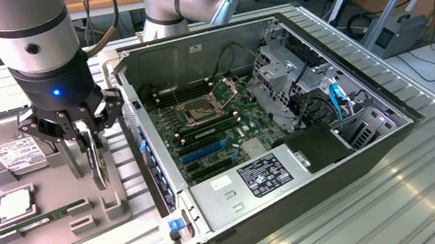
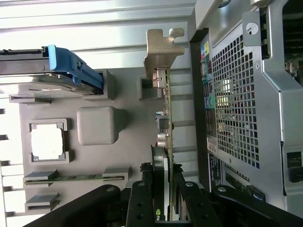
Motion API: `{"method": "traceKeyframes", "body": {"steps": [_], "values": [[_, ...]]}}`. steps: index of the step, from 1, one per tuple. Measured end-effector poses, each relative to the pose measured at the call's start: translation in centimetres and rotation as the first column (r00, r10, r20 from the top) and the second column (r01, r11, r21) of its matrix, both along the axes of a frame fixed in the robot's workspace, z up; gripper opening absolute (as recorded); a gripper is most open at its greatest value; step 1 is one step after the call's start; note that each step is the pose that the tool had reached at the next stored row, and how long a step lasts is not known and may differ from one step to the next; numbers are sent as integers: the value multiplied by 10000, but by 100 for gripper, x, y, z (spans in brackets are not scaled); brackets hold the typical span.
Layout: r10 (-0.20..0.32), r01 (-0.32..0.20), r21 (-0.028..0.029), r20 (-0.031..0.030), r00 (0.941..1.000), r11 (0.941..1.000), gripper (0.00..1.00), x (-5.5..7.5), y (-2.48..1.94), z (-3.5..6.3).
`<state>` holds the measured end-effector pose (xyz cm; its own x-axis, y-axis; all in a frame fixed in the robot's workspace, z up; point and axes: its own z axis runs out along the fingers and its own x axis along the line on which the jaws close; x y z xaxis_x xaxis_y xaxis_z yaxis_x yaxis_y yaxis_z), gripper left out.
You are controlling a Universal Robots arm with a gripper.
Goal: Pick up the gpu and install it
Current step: 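Pick up the gpu and move the gpu toward the slot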
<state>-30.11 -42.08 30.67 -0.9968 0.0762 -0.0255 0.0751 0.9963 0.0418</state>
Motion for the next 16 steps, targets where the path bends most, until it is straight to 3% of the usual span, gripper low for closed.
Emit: {"method": "traceKeyframes", "body": {"steps": [16], "values": [[0,0,3,0,10000,10000,27,0,0,89]]}}
